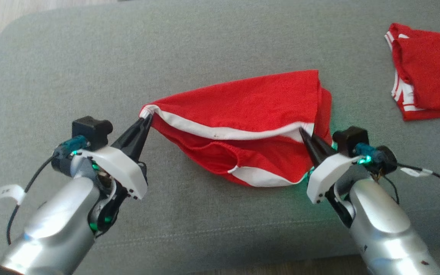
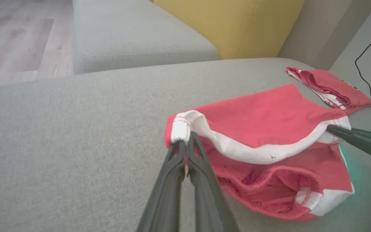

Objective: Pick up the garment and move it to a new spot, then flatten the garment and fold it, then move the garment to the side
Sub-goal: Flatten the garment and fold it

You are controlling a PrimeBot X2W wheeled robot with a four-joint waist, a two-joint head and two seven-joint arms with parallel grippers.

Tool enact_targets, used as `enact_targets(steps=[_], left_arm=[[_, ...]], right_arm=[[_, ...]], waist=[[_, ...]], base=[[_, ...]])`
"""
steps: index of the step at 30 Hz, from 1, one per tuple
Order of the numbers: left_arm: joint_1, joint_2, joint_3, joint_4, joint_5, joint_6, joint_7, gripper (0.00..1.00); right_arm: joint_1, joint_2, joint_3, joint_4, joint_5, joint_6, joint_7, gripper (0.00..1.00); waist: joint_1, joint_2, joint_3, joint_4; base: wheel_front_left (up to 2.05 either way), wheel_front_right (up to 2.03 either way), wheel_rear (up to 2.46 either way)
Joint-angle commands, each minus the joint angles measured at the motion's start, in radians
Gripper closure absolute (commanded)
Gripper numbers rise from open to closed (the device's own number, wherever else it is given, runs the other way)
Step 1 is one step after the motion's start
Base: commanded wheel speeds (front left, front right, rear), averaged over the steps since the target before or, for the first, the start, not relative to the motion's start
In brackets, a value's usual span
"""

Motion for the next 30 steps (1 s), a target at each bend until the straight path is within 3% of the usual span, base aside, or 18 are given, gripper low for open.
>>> enact_targets(steps=[1, 7, 11, 19, 25, 30], left_arm=[[-0.051, 0.045, 0.056, -0.033, 0.000, -0.002, -0.018, 1.00], [-0.163, 0.082, 0.071, -0.104, 0.031, -0.020, 0.003, 1.00], [-0.334, 0.113, 0.069, -0.174, 0.077, -0.049, 0.095, 1.00], [-0.663, 0.094, 0.033, -0.108, 0.203, -0.110, 0.165, 1.00], [-0.960, 0.051, -0.035, 0.091, 0.434, -0.120, 0.019, 1.00], [-1.103, 0.025, -0.071, 0.192, 0.599, -0.056, -0.053, 1.00]], right_arm=[[-0.041, 0.013, 0.011, -0.049, 0.014, 0.000, -0.013, 1.00], [-0.088, -0.078, -0.012, -0.214, 0.079, 0.000, 0.024, 1.00], [-0.190, -0.173, -0.049, -0.358, 0.129, 0.000, 0.139, 1.00], [-0.498, -0.230, -0.045, -0.348, 0.240, 0.000, 0.296, 1.00], [-0.773, -0.239, -0.044, -0.216, 0.207, 0.000, 0.165, 1.00], [-0.889, -0.244, -0.044, -0.156, 0.166, 0.000, 0.024, 1.00]], waist=[[0.0000, 0.0000, -0.014, -0.009], [0.0000, 0.0000, -0.049, -0.027], [0.0000, 0.0000, -0.023, -0.048], [0.0000, 0.0000, 0.124, -0.076], [0.0000, 0.0000, 0.256, -0.098], [0.0000, 0.0000, 0.310, -0.092]], base=[[0.00, 0.00, 0.00], [0.00, 0.00, 0.00], [0.00, 0.00, 0.00], [0.00, 0.00, 0.00], [0.00, 0.00, 0.00], [0.00, 0.00, 0.00]])
